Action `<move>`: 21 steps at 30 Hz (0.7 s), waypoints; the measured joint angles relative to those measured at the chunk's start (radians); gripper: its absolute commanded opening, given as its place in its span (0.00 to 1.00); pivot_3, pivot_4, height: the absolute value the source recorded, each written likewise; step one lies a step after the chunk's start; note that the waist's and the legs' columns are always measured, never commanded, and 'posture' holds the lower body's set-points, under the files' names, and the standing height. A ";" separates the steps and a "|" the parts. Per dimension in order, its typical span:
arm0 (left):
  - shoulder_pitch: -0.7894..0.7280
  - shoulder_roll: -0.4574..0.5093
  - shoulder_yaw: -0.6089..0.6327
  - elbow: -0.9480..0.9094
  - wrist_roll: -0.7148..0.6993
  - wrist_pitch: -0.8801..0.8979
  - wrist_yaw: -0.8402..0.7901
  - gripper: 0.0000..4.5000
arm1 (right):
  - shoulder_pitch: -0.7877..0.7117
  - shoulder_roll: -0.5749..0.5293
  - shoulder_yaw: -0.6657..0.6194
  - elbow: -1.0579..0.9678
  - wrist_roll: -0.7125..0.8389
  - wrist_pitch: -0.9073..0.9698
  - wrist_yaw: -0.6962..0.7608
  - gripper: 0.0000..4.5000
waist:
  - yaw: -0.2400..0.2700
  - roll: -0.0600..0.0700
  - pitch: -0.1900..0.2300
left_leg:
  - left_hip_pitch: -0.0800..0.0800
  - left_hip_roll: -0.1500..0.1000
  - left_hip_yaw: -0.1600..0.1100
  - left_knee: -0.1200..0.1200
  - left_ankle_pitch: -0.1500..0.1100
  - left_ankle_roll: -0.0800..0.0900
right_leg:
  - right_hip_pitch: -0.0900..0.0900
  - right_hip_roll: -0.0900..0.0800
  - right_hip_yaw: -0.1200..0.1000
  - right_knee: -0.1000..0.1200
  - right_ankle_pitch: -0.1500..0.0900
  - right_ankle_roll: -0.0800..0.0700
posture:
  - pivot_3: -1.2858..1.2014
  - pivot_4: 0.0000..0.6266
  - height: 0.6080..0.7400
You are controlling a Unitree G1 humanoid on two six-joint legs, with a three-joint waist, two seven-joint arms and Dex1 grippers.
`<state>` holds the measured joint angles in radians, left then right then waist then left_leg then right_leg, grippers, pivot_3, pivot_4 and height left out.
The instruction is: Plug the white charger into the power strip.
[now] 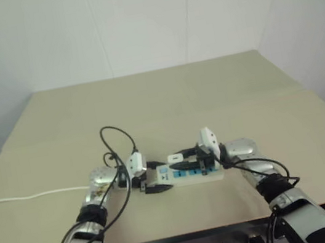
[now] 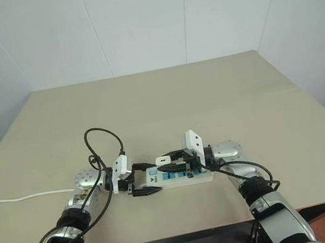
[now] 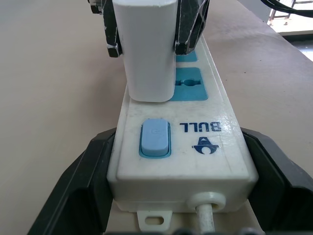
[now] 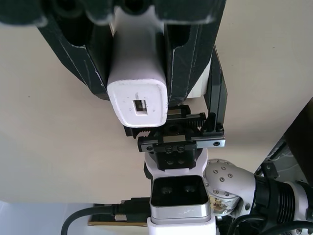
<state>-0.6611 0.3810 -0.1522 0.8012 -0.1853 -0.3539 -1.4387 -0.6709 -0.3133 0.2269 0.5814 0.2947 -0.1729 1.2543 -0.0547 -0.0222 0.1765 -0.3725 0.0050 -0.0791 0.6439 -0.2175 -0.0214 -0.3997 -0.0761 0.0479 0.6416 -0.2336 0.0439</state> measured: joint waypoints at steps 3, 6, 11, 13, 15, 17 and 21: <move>0.008 0.012 0.008 -0.003 -0.007 0.007 -0.004 0.73 | -0.007 0.027 -0.005 0.017 -0.007 0.000 -0.008 0.26 | -0.012 0.000 0.000 | 0.001 0.001 0.000 -0.001 0.000 0.000 | 0.001 0.001 0.000 0.000 0.000 0.000 | 0.52 0.24 1.00; 0.011 0.023 0.014 -0.003 -0.008 0.010 -0.005 0.73 | -0.007 0.055 -0.012 0.016 -0.008 0.023 -0.024 0.26 | -0.018 0.000 0.000 | 0.003 0.003 0.000 -0.001 0.000 0.000 | 0.001 0.003 0.000 0.001 0.000 -0.001 | 0.52 0.24 1.00; 0.013 0.023 0.017 -0.006 -0.008 0.010 -0.007 0.73 | 0.015 0.052 -0.015 -0.006 -0.026 0.016 -0.037 0.26 | -0.015 0.000 0.000 | 0.003 0.004 0.000 -0.001 0.000 0.000 | 0.002 0.004 0.000 0.000 -0.001 -0.001 | 0.52 0.24 1.00; 0.013 0.017 0.014 -0.008 -0.006 0.011 -0.005 0.73 | 0.020 0.041 -0.013 -0.007 -0.030 -0.009 -0.033 0.26 | -0.012 0.000 0.000 | 0.003 0.004 0.000 -0.001 0.000 0.000 | 0.002 0.004 0.000 0.000 -0.001 -0.002 | 0.52 0.24 1.00; 0.013 0.011 0.011 -0.010 -0.004 0.011 -0.001 0.73 | 0.024 0.021 -0.007 -0.005 -0.033 -0.036 -0.023 0.26 | -0.010 0.000 0.000 | 0.003 0.004 0.000 -0.001 0.000 0.000 | 0.003 0.004 0.000 -0.001 -0.001 -0.001 | 0.52 0.24 1.00; 0.012 0.003 0.008 -0.011 -0.002 0.013 0.006 0.73 | 0.020 0.004 0.002 0.004 -0.037 -0.064 -0.012 0.26 | -0.003 0.000 0.000 | 0.003 0.003 0.000 -0.001 0.000 0.000 | 0.005 0.003 -0.001 -0.002 -0.001 -0.001 | 0.52 0.24 1.00; 0.009 -0.003 0.003 -0.011 0.003 0.024 0.015 0.73 | 0.002 -0.008 0.017 0.041 -0.037 -0.104 0.002 0.26 | 0.004 0.000 -0.001 | 0.005 0.003 0.000 -0.001 0.000 0.000 | 0.008 0.003 -0.001 -0.004 -0.001 -0.001 | 0.52 0.24 1.00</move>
<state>-0.6517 0.3782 -0.1494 0.7905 -0.1828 -0.3297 -1.4239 -0.6689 -0.3211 0.2437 0.6226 0.2580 -0.2768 1.2560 -0.0503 -0.0223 0.1755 -0.3672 0.0082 -0.0791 0.6428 -0.2178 -0.0214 -0.3919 -0.0735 0.0464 0.6378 -0.2345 0.0425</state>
